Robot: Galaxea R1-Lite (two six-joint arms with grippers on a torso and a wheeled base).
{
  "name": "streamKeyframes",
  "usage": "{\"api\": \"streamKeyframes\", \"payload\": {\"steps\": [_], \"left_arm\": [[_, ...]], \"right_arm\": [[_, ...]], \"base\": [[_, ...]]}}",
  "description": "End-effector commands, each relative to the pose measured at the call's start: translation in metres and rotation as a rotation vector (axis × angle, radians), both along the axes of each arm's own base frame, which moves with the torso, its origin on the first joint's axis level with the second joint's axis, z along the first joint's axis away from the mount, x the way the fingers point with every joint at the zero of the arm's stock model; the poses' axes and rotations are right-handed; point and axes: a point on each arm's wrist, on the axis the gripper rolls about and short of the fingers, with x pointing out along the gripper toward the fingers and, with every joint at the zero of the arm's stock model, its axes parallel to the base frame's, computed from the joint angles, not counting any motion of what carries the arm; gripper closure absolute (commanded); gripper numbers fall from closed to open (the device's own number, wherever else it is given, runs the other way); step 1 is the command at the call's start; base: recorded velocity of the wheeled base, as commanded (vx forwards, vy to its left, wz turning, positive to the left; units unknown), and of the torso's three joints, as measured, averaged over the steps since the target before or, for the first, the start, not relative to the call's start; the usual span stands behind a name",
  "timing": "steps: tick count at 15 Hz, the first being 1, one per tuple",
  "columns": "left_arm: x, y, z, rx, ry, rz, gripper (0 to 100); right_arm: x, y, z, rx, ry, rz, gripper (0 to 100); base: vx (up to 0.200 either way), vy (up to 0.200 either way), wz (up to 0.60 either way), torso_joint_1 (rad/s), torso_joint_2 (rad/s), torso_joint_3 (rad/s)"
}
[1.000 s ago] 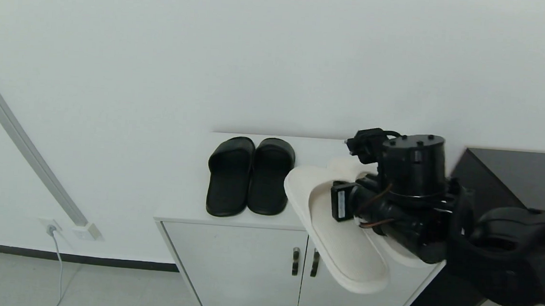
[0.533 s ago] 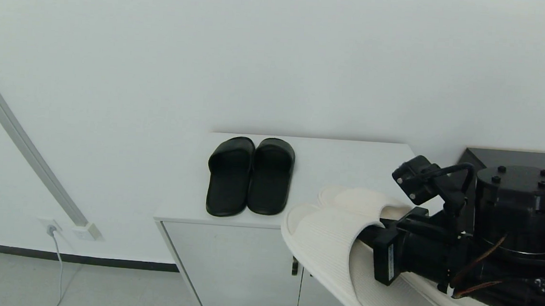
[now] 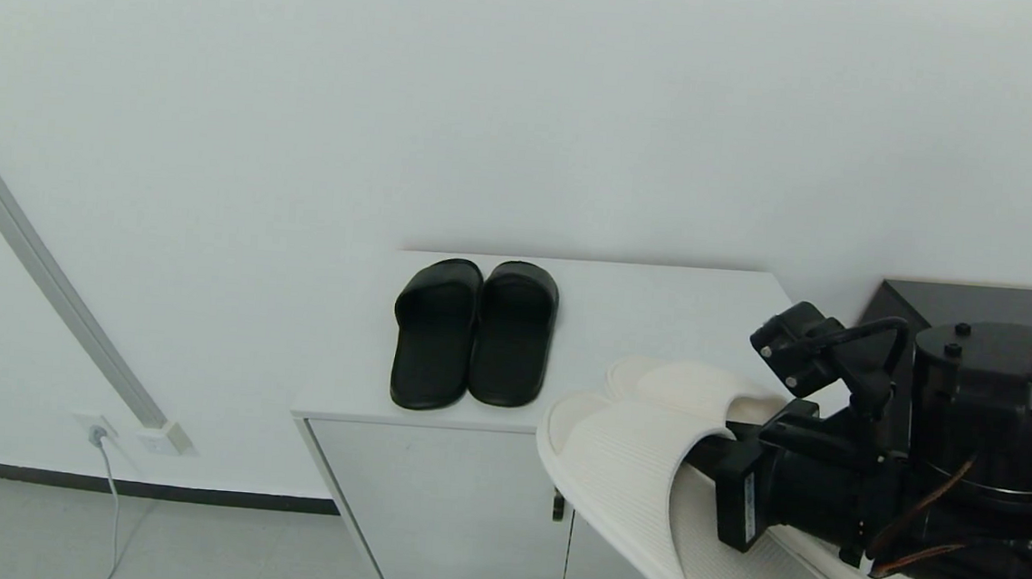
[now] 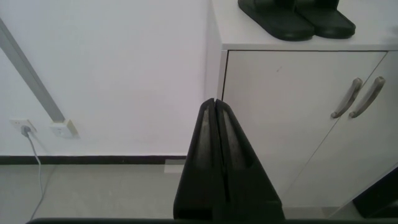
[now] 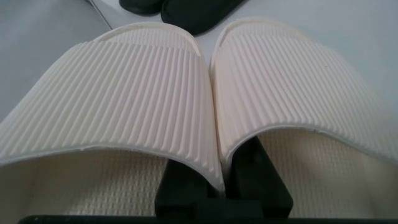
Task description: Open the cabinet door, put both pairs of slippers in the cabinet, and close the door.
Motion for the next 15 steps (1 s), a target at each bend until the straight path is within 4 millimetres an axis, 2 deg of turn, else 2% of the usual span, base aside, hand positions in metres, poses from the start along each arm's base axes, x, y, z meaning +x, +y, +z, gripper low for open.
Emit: {"api": "streamKeyframes", "payload": {"steps": [1,2,8,15], "left_arm": [[0.0001,0.0000,0.0001,-0.001,0.000,0.001,100],[0.0001,0.0000,0.0001,-0.001,0.000,0.001,100],[0.0001,0.0000,0.0001,-0.001,0.000,0.001,100],[0.0001,0.0000,0.0001,-0.002,0.000,0.001,100]], "right_arm": [[-0.0003,0.0001,0.0000,0.000,-0.001,0.001,100],[-0.0004,0.0000,-0.0004,-0.001,0.000,0.001,100],[-0.0018,-0.0013,-0.0028,-0.020,-0.007,0.008,100],[-0.0021,-0.0033,-0.0089,-0.047,0.000,0.006,100]], "base": [[0.000,0.000,0.00,0.000,0.00,0.000],[0.000,0.000,0.00,0.000,0.00,0.000],[-0.200,0.000,0.00,0.002,0.00,0.006],[0.000,0.000,0.00,0.000,0.00,0.000]]}}
